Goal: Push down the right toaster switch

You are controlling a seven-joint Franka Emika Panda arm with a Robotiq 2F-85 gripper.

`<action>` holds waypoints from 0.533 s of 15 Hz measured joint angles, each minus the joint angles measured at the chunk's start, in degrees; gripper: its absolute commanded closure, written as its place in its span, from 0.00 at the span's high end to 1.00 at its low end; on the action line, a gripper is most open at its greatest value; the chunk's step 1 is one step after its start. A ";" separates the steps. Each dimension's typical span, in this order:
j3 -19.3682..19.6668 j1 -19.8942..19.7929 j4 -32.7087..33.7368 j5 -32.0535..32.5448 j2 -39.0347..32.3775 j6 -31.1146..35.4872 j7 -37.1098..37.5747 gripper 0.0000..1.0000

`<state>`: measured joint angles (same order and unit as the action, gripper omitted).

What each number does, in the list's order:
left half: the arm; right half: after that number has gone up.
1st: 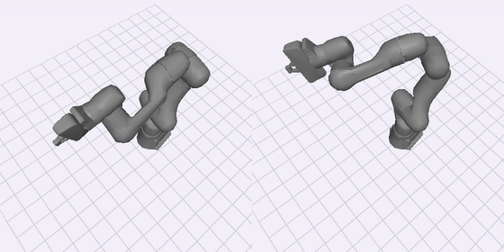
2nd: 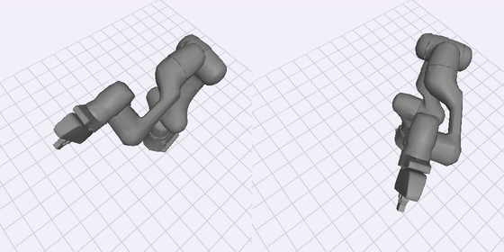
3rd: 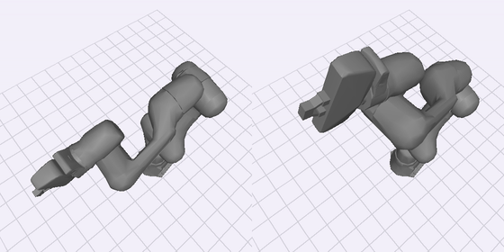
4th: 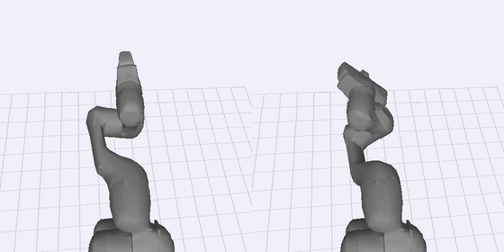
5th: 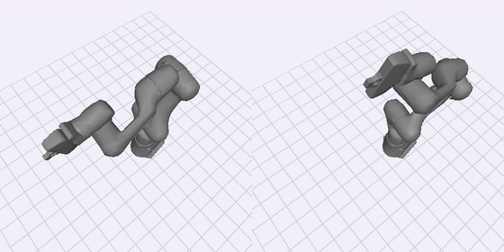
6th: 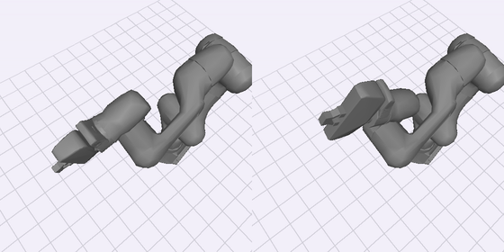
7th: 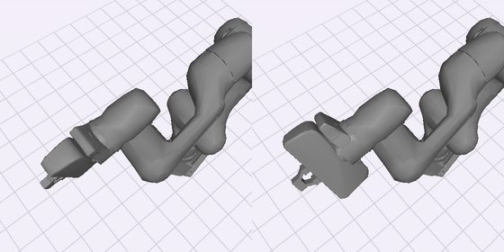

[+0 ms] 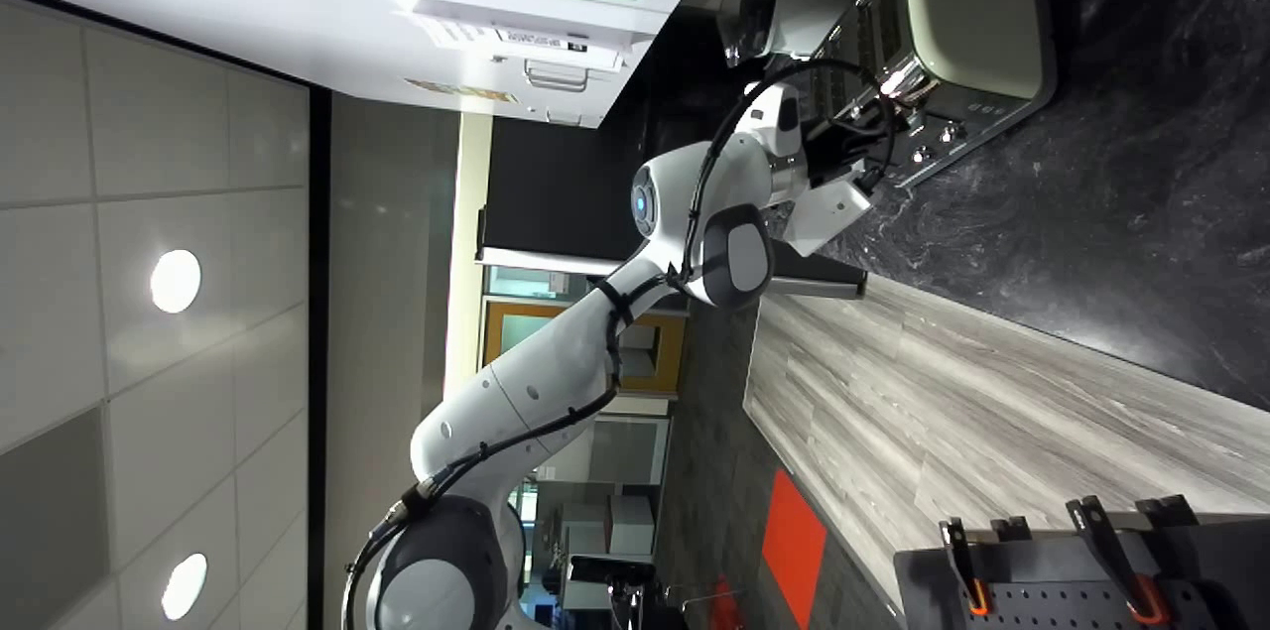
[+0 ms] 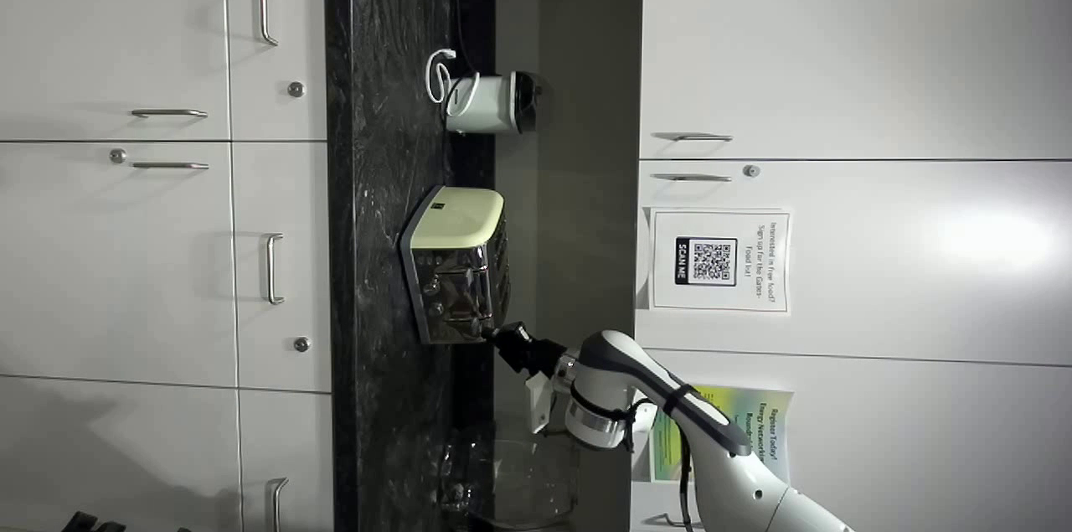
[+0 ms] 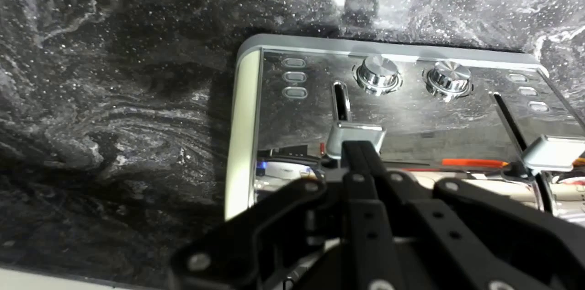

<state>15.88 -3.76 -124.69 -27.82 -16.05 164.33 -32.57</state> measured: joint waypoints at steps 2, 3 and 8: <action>-0.09 -0.47 1.11 0.00 -1.27 -1.13 0.00 0.00; -0.10 -0.69 1.59 0.00 -1.87 -1.62 0.00 0.00; -0.45 -1.74 3.79 0.00 -4.08 -4.23 0.00 0.00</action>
<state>15.43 -5.50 -120.90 -27.82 -20.13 160.11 -32.57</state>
